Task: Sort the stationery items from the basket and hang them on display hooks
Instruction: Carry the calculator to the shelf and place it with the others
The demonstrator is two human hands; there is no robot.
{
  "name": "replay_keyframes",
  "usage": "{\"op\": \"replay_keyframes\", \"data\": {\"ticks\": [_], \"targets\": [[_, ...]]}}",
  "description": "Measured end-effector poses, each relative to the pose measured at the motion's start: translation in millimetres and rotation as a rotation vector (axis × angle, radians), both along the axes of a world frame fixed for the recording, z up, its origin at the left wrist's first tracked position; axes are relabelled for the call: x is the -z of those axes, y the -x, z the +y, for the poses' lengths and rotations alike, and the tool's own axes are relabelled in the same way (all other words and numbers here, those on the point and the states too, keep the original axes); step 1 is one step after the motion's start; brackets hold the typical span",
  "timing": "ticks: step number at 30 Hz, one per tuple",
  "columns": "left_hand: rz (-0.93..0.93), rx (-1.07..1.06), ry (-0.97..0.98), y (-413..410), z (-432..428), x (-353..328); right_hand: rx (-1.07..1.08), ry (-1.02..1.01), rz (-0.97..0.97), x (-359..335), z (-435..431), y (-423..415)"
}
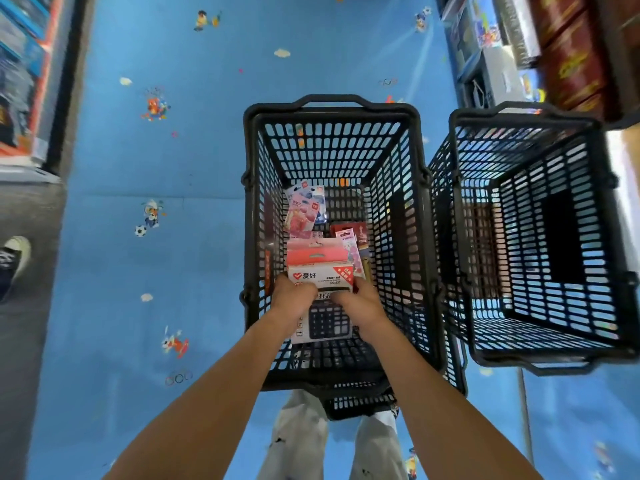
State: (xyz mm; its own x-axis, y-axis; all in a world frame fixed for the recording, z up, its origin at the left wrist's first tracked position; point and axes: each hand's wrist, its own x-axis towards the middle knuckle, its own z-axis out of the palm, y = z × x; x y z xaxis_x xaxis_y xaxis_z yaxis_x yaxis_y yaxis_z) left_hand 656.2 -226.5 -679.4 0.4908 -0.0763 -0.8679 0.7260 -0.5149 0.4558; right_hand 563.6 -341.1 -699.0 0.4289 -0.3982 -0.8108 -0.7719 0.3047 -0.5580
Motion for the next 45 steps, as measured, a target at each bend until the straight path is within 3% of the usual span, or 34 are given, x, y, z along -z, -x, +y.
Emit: {"op": "replay_keyframes", "data": {"ticks": [5,11,20,31,38,45], "targets": [[-0.113,-0.016,0.082,3.8,4.2,-32.6,0.007,-0.021,-0.132,-33.4,-10.4,4.3],[-0.121,-0.206,0.245,27.5,1.4,-84.2,-0.073,0.075,-0.259,-81.6,-22.5,18.9],[-0.148,-0.338,0.337,125.8,16.9,-148.4,-0.252,0.034,-0.422,-137.9,-36.6,92.3],[-0.232,-0.566,0.359,298.6,90.4,-188.1,-0.842,-0.318,-0.39,-188.7,-4.2,179.2],[-0.314,-1.017,0.284,446.7,185.7,-189.7,-1.329,-0.256,-0.34,-198.4,133.7,245.1],[-0.419,-1.508,0.195,671.8,247.1,-192.7,-1.823,-0.293,-0.329,-198.8,265.3,410.4]]}}
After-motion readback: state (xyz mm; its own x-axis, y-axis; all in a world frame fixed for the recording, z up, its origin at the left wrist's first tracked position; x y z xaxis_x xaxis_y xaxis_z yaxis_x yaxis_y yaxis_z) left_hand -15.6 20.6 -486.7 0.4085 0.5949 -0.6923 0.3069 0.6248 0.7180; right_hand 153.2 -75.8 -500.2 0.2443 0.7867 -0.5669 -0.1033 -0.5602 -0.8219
